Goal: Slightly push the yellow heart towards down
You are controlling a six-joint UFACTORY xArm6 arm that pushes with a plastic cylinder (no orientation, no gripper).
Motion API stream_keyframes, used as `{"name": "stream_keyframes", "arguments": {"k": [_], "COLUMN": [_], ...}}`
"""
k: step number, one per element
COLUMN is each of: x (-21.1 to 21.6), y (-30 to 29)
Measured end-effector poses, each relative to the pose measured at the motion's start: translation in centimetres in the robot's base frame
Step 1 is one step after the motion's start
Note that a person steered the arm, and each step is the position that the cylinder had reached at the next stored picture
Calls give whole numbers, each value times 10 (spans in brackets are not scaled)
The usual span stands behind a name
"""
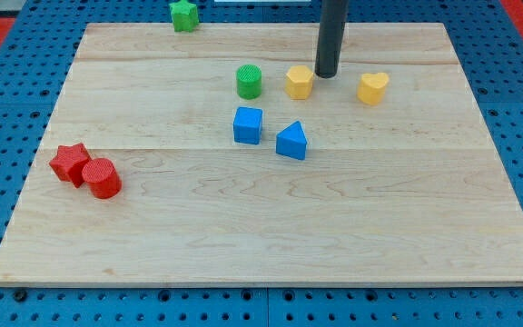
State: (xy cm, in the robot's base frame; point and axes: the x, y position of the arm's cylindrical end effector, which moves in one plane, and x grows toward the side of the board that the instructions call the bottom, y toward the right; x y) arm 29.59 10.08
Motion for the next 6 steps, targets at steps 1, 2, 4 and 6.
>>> {"name": "stream_keyframes", "arguments": {"k": [1,2,4,6], "x": [-32,-38,13,13], "y": [54,127,133,54]}}
